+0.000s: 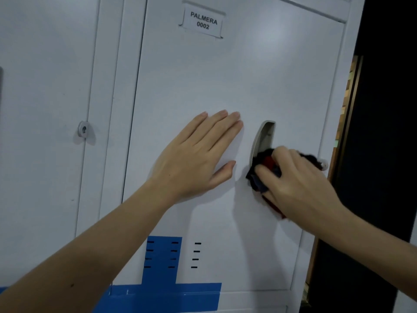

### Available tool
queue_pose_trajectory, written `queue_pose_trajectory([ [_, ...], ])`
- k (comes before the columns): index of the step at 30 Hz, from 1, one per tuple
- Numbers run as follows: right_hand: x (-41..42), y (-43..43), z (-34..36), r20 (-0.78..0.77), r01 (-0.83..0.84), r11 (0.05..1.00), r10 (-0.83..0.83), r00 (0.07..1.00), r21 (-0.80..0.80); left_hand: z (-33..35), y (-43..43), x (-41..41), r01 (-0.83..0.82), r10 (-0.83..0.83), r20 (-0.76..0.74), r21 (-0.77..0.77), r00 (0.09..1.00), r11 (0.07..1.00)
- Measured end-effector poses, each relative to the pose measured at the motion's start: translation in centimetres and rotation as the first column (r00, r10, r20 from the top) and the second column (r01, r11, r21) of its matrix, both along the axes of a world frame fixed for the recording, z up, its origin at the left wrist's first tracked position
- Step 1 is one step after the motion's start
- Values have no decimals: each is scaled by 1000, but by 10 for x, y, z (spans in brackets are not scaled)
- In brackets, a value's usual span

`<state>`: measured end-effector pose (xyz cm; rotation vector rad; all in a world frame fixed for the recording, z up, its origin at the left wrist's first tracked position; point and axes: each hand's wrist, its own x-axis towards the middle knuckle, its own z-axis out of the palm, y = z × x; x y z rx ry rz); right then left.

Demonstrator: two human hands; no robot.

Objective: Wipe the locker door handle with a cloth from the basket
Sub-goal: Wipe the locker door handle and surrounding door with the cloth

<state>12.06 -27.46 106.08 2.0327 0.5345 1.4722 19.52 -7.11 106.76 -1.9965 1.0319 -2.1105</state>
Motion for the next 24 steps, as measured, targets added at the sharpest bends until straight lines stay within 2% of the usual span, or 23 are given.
queue_pose_trajectory([
  [2, -2, -2, 4, -36, 5, 1000, -5, 999, -2, 0, 0, 0, -3, 3, -3, 1, 1000, 1000],
  [5, -4, 0, 19, 5, 16, 998, -17, 1000, 66, 0, 0, 0, 0, 0, -9, 1, 1000, 1000],
  [7, -6, 4, 10, 3, 26, 998, -27, 1000, 55, 0, 0, 0, 3, -3, -11, 0, 1000, 1000],
  [9, -7, 6, -7, -42, 30, 999, -30, 999, 13, 0, 0, 0, 4, -4, -13, 2, 1000, 1000],
  [11, -8, 6, -6, -77, 14, 999, -10, 997, 46, 0, 0, 0, 7, -7, -11, 2, 1000, 1000],
  [15, -10, 9, 2, -6, -3, 992, 4, 1000, 123, 0, 1, 0, 12, -12, -8, -4, 1000, 1000],
  [17, -8, 10, -14, -59, 16, 988, -7, 998, 153, 1, 1, 1, 16, -16, 1, -8, 1000, 1000],
  [19, -6, 9, -23, -143, -30, 977, 61, 988, 210, 0, 0, 1, 13, -13, -3, -1, 1000, 1000],
  [20, -7, 9, -21, -195, -91, 939, 163, 967, 331, 0, 0, 1, 9, -9, -4, -2, 1000, 1000],
  [21, -9, 10, -17, -250, -130, 859, 284, 925, 496, 0, 0, 1, 7, -7, -6, -1, 1000, 1000],
  [22, -10, 9, -15, -279, -152, 738, 425, 861, 657, 0, -1, 0, 4, -4, -11, 1, 1000, 1000],
  [23, -12, 9, -14, -257, -155, 576, 568, 782, 803, 0, -1, 0, 2, -2, -19, 1, 1000, 1000],
  [24, -12, 6, -15, -149, -183, 411, 655, 741, 893, -1, -1, 0, 0, 0, -27, 0, 1000, 1000],
])
